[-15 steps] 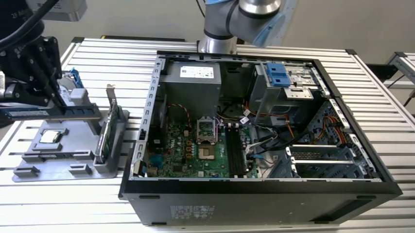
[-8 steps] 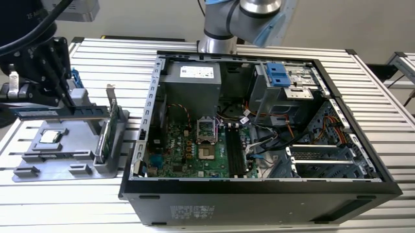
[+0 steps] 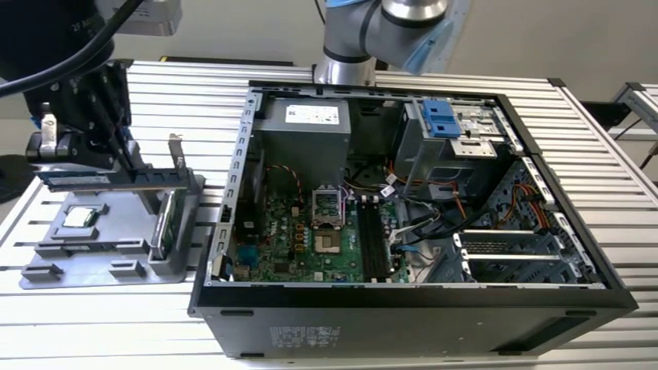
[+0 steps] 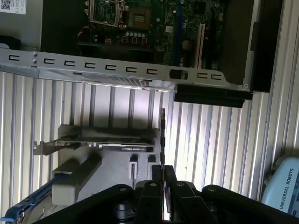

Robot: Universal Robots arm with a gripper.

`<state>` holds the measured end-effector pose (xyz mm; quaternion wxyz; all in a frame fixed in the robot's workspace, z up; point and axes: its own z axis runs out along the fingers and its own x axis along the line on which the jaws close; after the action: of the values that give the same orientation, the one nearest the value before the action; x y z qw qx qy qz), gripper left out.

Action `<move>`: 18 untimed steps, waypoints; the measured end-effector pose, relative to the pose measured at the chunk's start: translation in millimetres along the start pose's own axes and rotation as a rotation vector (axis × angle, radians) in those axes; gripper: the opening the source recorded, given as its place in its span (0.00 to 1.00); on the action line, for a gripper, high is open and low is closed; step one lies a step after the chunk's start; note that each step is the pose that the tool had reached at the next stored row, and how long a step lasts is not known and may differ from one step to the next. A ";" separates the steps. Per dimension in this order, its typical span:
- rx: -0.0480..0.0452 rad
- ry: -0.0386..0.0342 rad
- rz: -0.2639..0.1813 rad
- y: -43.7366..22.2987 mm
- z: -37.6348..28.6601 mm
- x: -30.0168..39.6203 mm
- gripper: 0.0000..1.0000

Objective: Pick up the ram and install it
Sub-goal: 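Pick up the ram and move it above insertion slot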

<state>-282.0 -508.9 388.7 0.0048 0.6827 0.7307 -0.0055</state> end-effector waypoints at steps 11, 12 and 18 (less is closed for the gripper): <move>0.0027 0.0002 0.000 24.8 0.0 -1.7 0.00; 0.0030 0.0003 0.000 27.1 0.0 -1.8 0.00; 0.0048 0.0003 0.000 40.3 0.0 -2.7 0.00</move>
<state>-241.7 -508.9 388.7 0.0031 0.6826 0.7307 -0.0072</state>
